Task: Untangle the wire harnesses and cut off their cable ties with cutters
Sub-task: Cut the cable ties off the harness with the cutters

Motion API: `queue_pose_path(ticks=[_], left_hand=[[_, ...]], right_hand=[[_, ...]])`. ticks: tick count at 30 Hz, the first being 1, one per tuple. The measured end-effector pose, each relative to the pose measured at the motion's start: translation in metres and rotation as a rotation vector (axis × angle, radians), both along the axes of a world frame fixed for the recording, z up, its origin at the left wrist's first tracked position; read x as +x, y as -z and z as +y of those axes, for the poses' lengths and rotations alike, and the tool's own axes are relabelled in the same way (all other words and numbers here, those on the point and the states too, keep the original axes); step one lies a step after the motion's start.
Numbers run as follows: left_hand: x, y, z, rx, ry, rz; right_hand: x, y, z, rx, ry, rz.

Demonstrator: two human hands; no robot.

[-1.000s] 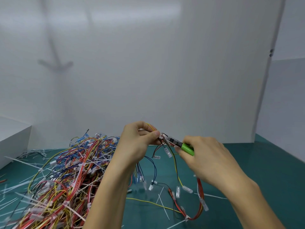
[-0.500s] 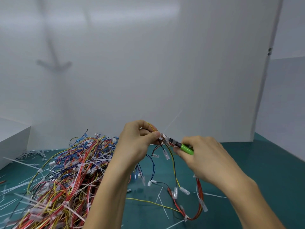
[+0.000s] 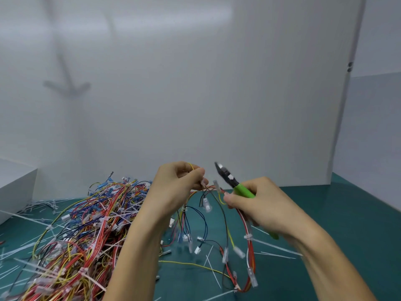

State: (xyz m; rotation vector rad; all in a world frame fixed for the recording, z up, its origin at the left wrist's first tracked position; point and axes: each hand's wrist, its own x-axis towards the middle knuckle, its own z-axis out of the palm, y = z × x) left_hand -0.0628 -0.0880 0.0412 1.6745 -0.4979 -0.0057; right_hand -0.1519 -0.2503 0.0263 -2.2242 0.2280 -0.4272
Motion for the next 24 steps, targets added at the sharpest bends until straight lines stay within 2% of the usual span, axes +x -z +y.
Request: queue_pose_path(ticks=[3,5,7,12,18,24], left_hand=[[0.004,0.004,0.006,0.234,-0.08,-0.089],[0.005,0.006,0.01,0.431,-0.156,-0.162],[0.003,0.005,0.01,0.541,-0.188,-0.196],[-0.006,0.0,-0.001,0.517,0.002,-0.295],[-0.019,-0.002,-0.007,0.533,0.515,-0.204],[-0.021,0.004,-0.021,0.395,0.46,-0.136]], right_hand=[[0.001,-0.002,-0.001,0.246,0.015,-0.097],[0.0,-0.004,-0.003,0.355,0.025,-0.125],[0.0,-0.004,-0.004,0.433,0.031,-0.139],[0.004,-0.001,-0.001,0.542,0.038,-0.208],[0.005,0.0,-0.001,0.587,0.081,-0.27],[0.008,0.001,0.003,0.664,0.053,-0.268]])
